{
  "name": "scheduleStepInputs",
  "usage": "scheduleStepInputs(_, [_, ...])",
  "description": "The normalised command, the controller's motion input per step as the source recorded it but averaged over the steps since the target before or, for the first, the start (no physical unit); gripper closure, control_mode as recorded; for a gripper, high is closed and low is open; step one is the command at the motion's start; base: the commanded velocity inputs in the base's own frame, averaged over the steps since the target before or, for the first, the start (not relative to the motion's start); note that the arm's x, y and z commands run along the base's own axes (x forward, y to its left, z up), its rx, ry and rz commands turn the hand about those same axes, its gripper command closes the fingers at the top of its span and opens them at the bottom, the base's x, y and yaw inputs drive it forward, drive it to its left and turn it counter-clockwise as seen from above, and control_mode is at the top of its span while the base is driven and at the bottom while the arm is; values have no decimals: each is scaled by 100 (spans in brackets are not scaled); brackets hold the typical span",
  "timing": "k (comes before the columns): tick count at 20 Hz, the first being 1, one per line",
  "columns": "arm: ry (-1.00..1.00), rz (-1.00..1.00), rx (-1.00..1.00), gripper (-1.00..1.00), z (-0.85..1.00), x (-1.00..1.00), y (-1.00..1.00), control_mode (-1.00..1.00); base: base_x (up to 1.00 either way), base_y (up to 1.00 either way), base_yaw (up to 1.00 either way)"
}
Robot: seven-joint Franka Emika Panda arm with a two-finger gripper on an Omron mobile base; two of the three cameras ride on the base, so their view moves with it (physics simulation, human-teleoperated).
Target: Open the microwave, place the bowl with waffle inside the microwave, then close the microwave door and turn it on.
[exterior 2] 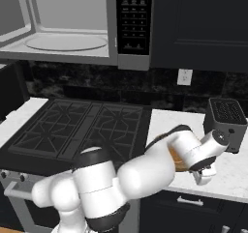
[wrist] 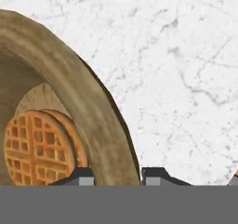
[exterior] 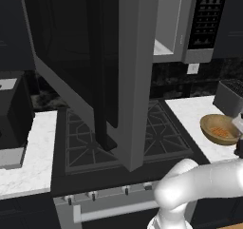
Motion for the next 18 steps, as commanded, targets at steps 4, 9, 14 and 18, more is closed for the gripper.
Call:
scheduleStepInputs(4, [0, 0, 0, 100, 0, -23, 6, -100, 0, 0, 0])
scheduleStepInputs(9, [0, 0, 0, 100, 14, -63, 34, -100, 0, 0, 0])
scheduleStepInputs(14, [-13, 2, 0, 100, 88, -85, 46, -100, 0, 0, 0])
scheduleStepInputs(18, [-26, 4, 4, 100, 100, -73, 75, -100, 0, 0, 0])
